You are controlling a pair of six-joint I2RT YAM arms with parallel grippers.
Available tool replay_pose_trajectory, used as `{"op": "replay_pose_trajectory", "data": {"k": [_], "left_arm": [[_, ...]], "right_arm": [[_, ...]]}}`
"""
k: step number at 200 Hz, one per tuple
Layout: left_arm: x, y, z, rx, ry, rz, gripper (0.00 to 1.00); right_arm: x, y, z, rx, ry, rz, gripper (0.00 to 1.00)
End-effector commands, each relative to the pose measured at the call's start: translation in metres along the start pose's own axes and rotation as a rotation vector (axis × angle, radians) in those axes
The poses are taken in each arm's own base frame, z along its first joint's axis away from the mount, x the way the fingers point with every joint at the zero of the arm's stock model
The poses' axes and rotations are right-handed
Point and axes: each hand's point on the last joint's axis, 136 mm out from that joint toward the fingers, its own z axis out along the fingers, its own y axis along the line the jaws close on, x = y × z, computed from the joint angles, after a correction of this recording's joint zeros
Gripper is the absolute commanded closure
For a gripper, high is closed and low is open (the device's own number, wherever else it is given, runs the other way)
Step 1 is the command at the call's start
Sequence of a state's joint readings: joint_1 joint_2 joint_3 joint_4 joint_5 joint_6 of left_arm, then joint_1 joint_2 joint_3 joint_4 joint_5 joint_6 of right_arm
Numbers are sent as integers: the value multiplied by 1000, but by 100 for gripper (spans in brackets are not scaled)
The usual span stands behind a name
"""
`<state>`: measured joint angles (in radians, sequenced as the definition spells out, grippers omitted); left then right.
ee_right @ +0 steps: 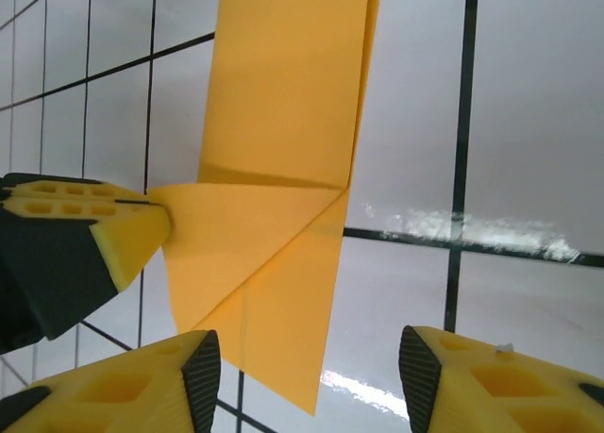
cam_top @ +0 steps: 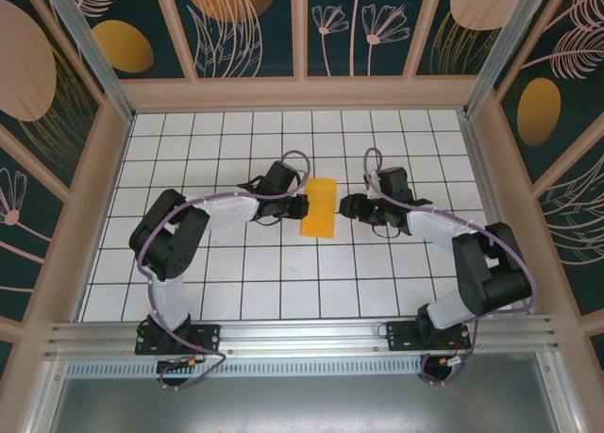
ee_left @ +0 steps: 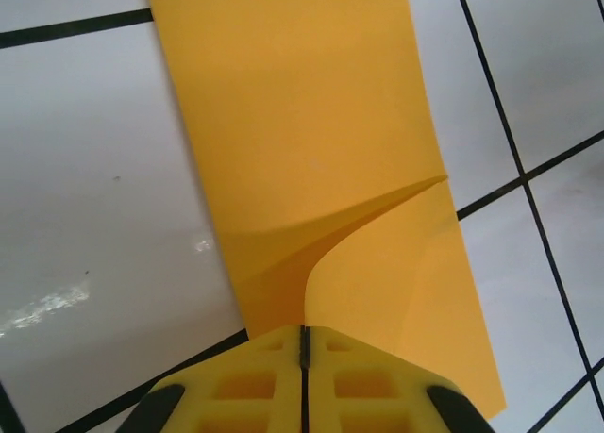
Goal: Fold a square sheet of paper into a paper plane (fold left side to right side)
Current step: Turn over the paper at the center of the table.
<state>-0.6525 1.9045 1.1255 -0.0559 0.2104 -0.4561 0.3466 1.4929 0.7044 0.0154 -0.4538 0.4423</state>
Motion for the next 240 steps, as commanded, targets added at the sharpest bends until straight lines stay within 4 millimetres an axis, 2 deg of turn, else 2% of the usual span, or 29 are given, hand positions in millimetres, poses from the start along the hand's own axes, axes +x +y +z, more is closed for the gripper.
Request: {"op": "replay_pose_trajectory", "data": {"k": [1,42,87,116,147,167,182,191,197,207,226,228,240], "left_arm": [[-7,7,-14,-44,-52,-4,96],[-8,8,-30,-50,-91,-9,96],[-6,10,-29,-56,-90,-12,95],[-7,12,-31,-63,-96,-13,95],[-8,11,-32,-61,-102,-13,95],[-10,11,-35,-64,-110,-14,91],[-12,11,-42,-63,-120,-22,88],[-16,10,-48,-54,-131,-33,81],[-23,6,-60,-41,-162,-39,70],[-31,3,-76,-23,-203,-53,53],[-53,-12,-118,48,-314,-68,31],[-49,-10,-118,47,-310,-74,29],[-56,-21,-145,96,-376,-70,12]], "right_arm": [[-6,22,-1,-131,-27,11,39],[-7,41,13,-244,2,36,36],[-7,51,38,-274,43,53,37],[-8,54,53,-299,66,77,40],[-7,58,70,-307,95,87,53],[-9,62,74,-327,95,87,71],[-14,64,69,-332,68,69,91],[-18,65,63,-334,47,52,98],[-23,66,58,-339,31,42,100],[-30,68,46,-356,-2,14,100],[-45,74,19,-399,-57,-48,100],[-46,76,15,-407,-62,-55,100],[-55,85,-5,-458,-92,-95,100]]}}
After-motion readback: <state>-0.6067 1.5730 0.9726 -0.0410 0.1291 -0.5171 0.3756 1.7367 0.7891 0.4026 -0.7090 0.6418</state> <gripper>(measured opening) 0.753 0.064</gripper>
